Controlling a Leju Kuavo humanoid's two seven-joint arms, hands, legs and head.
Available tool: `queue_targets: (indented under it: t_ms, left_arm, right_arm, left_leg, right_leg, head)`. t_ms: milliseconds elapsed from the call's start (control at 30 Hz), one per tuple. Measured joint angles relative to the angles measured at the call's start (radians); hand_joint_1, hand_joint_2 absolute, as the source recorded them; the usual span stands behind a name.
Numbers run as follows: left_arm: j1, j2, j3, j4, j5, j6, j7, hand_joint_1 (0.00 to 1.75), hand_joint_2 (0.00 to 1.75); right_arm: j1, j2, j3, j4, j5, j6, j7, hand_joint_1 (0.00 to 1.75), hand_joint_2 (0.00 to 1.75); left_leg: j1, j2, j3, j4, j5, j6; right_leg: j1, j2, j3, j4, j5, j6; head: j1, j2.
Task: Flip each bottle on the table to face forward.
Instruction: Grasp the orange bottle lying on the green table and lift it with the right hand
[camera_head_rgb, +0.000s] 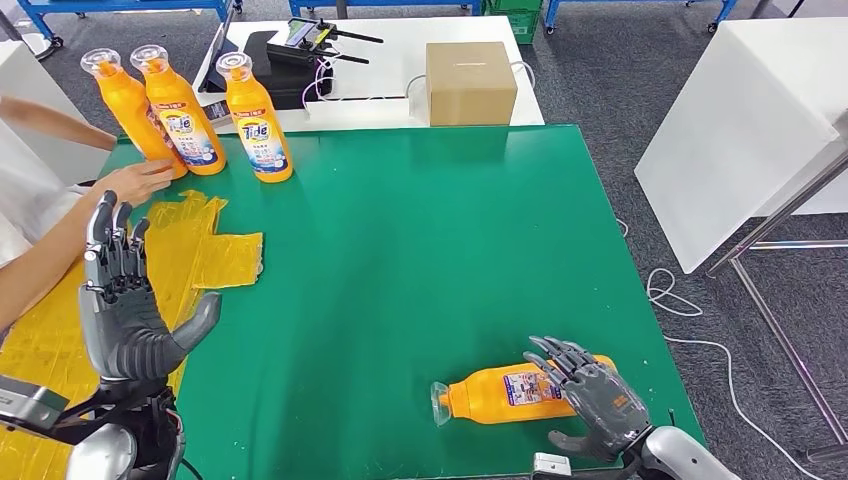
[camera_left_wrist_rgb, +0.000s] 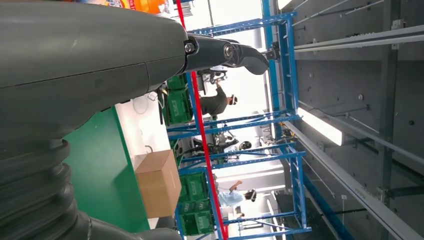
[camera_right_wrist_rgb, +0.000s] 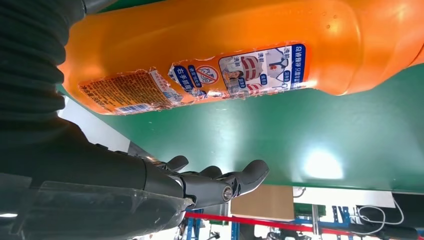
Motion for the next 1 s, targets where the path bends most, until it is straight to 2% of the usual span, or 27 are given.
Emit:
queue_targets:
  t_ms: [167,300,367,433,500,567,633,833,1000]
  left_arm:
    - [-0.001,0.000,-0.002,0.001,0.000,-0.004,0.000,0.00,1.75]
    - [-0.003,-0.001,-0.007,0.003,-0.003,-0.009,0.010,0.00,1.75]
    - [-0.003,-0.002,-0.007,0.005,-0.004,-0.009,0.019,0.00,1.75]
    - [-0.005,-0.003,-0.007,0.008,-0.002,-0.009,0.030,0.00,1.75]
    - [-0.008,-0.005,-0.007,0.011,0.002,-0.008,0.041,0.00,1.75]
    - [-0.014,-0.009,-0.008,0.017,0.004,-0.005,0.048,0.00,1.75]
    - [-0.020,-0.013,-0.009,0.025,0.002,0.002,0.051,0.00,1.75]
    - [-0.022,-0.017,-0.012,0.042,0.000,0.017,0.052,0.00,1.75]
    - [-0.019,-0.019,-0.013,0.047,0.000,0.018,0.053,0.00,1.75]
  right_arm:
    - [-0.017,0.003,0.005,0.019,0.011,0.029,0.028,0.00,1.75]
    - [-0.065,0.015,0.018,0.087,0.067,0.065,0.098,0.00,1.75]
    - [-0.098,0.031,0.027,0.138,0.104,0.076,0.134,0.06,1.75]
    - [-0.138,0.048,0.038,0.193,0.142,0.103,0.176,0.21,1.75]
    - [-0.187,0.062,0.052,0.250,0.184,0.142,0.223,0.46,1.75]
    - [-0.237,0.073,0.066,0.316,0.213,0.157,0.245,0.99,1.75]
    - [-0.274,0.083,0.076,0.379,0.225,0.151,0.247,1.40,1.75]
    - [-0.322,0.103,0.084,0.459,0.247,0.139,0.256,1.66,1.75]
    - [-0.334,0.113,0.083,0.479,0.253,0.132,0.258,1.75,1.75]
  left_leg:
    - [0.000,0.000,0.000,0.000,0.000,0.000]
    - [0.000,0.000,0.000,0.000,0.000,0.000]
    - [0.000,0.000,0.000,0.000,0.000,0.000]
    - [0.000,0.001,0.001,0.000,0.000,0.000]
    - [0.001,0.005,0.004,0.000,-0.001,-0.001]
    - [0.001,0.010,0.009,0.000,-0.002,-0.001]
    - [0.001,0.010,0.014,0.000,-0.002,-0.001]
    - [0.001,0.010,0.024,-0.001,-0.003,0.000]
    - [0.001,0.010,0.027,-0.001,-0.003,0.000]
  right_leg:
    - [0.000,0.000,0.000,0.000,0.000,0.000]
    - [0.000,0.000,0.000,0.000,0.000,0.000]
    - [0.000,0.000,0.000,0.000,0.000,0.000]
    - [0.000,0.001,0.001,0.000,0.000,0.000]
    - [0.002,0.005,0.003,0.000,0.000,0.000]
    - [0.003,0.008,0.006,0.000,0.000,0.000]
    - [0.003,0.008,0.010,-0.001,0.000,0.000]
    - [0.003,0.008,0.020,-0.002,0.000,0.000]
    - [0.002,0.008,0.024,-0.002,0.000,0.000]
  head:
    - [0.000,0.000]
    - [0.000,0.000]
    - [0.000,0.000]
    - [0.000,0.000]
    - [0.000,0.000]
    - [0.000,0.000]
    - [0.000,0.000]
    - [0.000,0.000]
    - [0.000,0.000]
